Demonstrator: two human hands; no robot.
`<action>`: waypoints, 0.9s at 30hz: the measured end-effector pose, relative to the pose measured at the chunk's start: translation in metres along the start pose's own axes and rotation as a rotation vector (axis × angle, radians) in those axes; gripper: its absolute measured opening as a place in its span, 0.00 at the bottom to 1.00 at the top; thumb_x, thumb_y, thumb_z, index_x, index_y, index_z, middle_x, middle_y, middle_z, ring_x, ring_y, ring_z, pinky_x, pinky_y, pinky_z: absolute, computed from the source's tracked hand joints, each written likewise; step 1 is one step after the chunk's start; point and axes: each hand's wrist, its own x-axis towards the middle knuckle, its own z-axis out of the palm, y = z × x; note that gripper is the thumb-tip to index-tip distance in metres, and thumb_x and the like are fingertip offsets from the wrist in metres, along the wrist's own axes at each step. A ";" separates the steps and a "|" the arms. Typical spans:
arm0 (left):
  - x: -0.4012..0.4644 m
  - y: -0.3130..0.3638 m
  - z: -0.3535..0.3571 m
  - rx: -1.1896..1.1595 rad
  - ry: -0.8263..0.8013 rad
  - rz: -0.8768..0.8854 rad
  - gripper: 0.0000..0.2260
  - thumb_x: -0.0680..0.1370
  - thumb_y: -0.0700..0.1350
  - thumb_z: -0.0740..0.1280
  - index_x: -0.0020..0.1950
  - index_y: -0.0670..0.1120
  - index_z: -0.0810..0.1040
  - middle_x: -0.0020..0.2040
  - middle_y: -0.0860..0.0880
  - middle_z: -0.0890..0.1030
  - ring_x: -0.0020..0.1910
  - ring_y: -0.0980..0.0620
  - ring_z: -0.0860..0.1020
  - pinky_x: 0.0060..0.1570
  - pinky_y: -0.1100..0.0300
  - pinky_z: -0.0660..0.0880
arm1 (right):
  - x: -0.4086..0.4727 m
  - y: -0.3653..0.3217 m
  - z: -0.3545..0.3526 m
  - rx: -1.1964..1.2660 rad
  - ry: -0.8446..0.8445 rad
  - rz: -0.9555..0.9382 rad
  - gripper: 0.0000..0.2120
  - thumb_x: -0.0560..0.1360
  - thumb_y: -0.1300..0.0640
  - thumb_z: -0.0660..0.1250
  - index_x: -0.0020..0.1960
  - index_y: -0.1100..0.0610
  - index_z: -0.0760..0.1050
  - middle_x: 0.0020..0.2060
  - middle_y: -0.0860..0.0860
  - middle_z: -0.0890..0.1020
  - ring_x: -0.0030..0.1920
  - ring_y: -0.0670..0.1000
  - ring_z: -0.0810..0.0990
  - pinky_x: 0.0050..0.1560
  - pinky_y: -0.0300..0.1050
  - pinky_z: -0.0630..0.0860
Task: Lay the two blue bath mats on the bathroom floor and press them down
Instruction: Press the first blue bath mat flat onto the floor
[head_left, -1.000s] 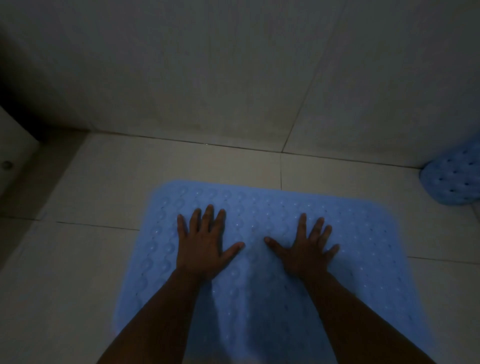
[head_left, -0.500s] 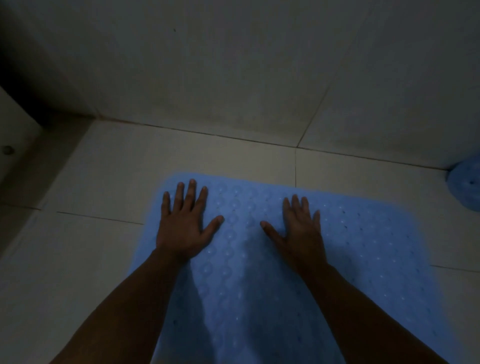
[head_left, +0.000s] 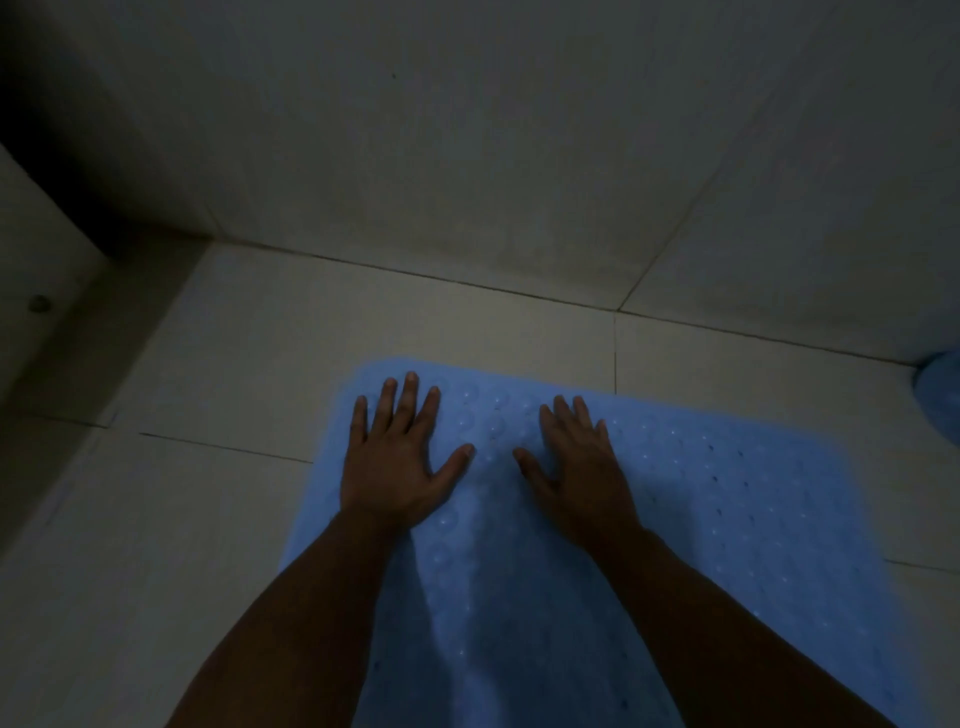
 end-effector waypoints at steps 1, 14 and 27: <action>0.001 0.000 -0.004 -0.020 -0.023 -0.009 0.38 0.78 0.74 0.41 0.84 0.56 0.43 0.84 0.51 0.39 0.82 0.49 0.35 0.79 0.43 0.36 | 0.001 -0.002 -0.003 0.003 -0.012 0.002 0.40 0.78 0.30 0.44 0.80 0.56 0.59 0.80 0.55 0.58 0.81 0.55 0.49 0.81 0.57 0.47; 0.024 -0.027 -0.083 -0.087 -0.055 0.011 0.19 0.84 0.50 0.57 0.72 0.45 0.74 0.73 0.43 0.74 0.73 0.40 0.70 0.66 0.44 0.73 | 0.052 -0.109 0.004 -0.024 -0.223 0.049 0.29 0.84 0.46 0.50 0.81 0.58 0.51 0.81 0.57 0.51 0.81 0.58 0.46 0.80 0.61 0.47; -0.001 -0.038 -0.027 0.014 0.157 0.057 0.28 0.84 0.57 0.46 0.79 0.44 0.66 0.81 0.43 0.64 0.82 0.40 0.53 0.77 0.37 0.57 | 0.033 -0.105 0.064 -0.126 0.094 -0.006 0.37 0.82 0.35 0.46 0.81 0.60 0.52 0.81 0.58 0.51 0.82 0.56 0.47 0.79 0.62 0.47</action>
